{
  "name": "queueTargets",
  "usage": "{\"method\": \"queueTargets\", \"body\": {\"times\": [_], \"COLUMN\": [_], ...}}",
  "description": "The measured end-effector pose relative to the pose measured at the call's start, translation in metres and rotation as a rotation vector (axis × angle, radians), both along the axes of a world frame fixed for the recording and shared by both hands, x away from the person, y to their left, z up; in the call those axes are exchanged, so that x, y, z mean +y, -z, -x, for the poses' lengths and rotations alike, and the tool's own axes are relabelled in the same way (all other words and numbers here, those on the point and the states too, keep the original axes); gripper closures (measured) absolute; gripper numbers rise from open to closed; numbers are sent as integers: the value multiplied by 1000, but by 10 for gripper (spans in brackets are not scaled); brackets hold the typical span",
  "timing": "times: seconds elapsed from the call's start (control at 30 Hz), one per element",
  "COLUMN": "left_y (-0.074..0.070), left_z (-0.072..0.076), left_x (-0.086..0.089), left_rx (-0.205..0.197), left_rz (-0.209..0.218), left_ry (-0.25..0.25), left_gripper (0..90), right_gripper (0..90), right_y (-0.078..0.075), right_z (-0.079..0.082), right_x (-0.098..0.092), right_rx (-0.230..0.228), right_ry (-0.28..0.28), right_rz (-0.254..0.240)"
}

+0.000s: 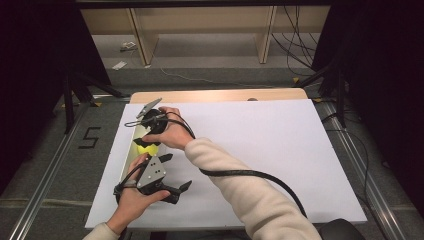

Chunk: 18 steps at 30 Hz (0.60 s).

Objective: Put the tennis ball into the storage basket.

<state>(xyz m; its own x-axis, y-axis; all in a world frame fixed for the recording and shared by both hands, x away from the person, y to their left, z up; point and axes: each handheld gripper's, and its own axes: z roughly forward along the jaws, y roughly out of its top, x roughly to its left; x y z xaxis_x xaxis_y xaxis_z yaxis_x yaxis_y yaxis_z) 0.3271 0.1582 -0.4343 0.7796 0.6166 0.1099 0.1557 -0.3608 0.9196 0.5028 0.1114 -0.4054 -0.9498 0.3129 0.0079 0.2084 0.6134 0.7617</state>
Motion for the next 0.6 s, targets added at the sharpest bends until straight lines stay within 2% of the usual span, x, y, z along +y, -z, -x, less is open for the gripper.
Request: {"method": "queueTargets", "body": {"times": [0.6], "left_y": [0], "left_z": [0], "left_x": [0], "left_rx": [-2], "left_rz": [-1], "left_ry": [0], "left_gripper": [1], "right_gripper": [197], "right_y": [-17], "right_z": [2], "right_x": [-35], "right_rx": [-37], "right_ry": [35], "right_rz": [-36]}}
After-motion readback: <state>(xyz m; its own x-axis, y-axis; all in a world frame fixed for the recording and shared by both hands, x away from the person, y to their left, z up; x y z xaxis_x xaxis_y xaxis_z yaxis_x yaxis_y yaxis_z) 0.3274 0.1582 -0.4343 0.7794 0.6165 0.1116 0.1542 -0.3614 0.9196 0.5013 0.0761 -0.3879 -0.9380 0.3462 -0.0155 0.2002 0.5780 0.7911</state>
